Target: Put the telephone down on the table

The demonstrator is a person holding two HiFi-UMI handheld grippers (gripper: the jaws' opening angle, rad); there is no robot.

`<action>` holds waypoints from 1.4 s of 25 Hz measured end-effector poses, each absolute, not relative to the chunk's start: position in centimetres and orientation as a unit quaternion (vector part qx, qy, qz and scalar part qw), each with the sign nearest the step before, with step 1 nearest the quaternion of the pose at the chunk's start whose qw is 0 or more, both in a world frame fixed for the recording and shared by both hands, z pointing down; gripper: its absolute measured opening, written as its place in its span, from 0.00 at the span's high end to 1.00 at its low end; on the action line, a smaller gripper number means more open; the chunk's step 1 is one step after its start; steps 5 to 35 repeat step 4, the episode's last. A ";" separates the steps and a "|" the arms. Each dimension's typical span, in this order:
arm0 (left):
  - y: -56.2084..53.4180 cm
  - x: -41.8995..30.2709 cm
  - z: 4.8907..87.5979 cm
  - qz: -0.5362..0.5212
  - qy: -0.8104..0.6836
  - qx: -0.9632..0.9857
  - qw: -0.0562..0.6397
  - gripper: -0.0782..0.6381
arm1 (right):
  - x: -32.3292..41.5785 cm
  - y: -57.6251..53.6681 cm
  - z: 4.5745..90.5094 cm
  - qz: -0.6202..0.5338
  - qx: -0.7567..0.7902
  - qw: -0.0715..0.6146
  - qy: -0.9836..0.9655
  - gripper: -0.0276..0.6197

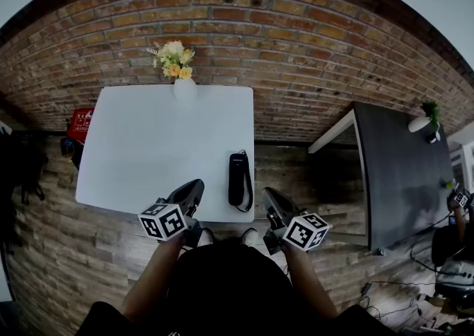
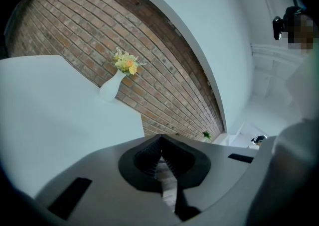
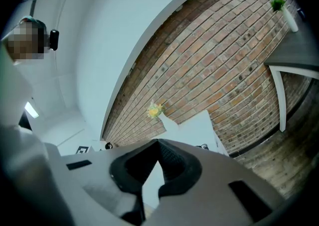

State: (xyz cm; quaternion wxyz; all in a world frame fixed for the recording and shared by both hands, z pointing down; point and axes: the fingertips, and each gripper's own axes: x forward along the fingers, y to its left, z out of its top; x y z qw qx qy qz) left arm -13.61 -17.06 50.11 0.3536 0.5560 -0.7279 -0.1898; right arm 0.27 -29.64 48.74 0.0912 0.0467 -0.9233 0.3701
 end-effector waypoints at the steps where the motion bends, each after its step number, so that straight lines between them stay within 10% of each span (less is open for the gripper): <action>1: -17.0 -13.5 50.2 -0.190 -0.727 0.556 0.354 0.87 | 0.3 -29.7 48.8 0.369 0.047 0.091 -0.924 0.92; 35: -17.0 -13.4 50.4 -0.190 -0.728 0.555 0.356 0.87 | 0.5 -29.8 48.9 0.368 0.047 0.092 -0.924 0.92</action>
